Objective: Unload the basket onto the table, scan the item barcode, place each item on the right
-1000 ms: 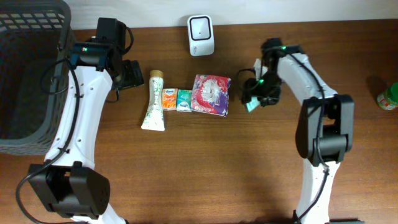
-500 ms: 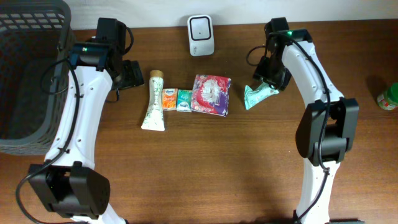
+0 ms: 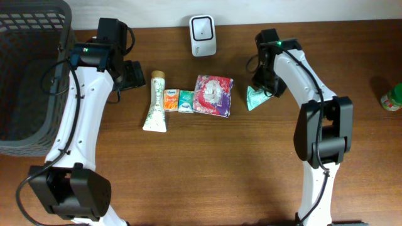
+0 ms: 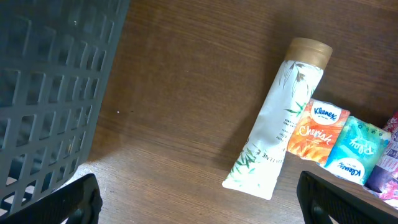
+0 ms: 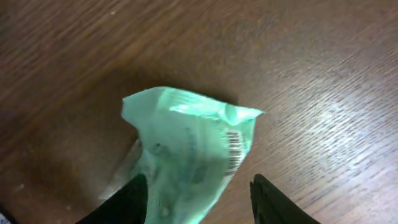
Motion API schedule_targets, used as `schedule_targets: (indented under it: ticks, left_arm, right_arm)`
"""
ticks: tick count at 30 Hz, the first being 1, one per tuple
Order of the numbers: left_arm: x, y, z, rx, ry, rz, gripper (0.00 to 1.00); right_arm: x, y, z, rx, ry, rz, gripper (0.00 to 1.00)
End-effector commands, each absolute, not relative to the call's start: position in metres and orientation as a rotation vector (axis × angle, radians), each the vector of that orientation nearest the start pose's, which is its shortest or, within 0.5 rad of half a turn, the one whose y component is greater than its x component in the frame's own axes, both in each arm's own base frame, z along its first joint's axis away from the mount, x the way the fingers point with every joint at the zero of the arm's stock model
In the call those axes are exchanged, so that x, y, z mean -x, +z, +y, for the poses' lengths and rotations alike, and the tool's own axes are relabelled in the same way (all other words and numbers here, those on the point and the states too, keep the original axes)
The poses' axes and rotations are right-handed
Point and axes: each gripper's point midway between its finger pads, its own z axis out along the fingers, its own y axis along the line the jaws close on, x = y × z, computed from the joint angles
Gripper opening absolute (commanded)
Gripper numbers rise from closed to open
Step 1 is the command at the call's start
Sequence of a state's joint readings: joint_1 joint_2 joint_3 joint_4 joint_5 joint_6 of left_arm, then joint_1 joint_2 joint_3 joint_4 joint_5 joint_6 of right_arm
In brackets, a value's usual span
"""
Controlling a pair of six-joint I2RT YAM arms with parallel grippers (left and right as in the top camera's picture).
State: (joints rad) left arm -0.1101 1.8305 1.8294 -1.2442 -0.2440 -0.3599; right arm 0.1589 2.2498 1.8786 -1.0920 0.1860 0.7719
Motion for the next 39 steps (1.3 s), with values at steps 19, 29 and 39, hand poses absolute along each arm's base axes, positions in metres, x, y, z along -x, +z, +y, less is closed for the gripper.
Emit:
schedule_targets:
  ticks: [19,29,39]
  left_arm:
    - [-0.411,0.206,-0.004,0.406,0.224,2.714,0.99]
    - [-0.411,0.206,-0.004,0.406,0.224,2.714,0.99]
    - [-0.411,0.206,-0.004,0.406,0.224,2.715,0.99]
  right_arm:
    - [-0.45,0.058,0.109,-0.276,0.067,3.1,0.17]
    - [-0.404,0.007,0.066,-0.513,1.097,3.12,0.37]
    - [-0.422,0.099,0.057,-0.136,0.193,3.239,0.64]
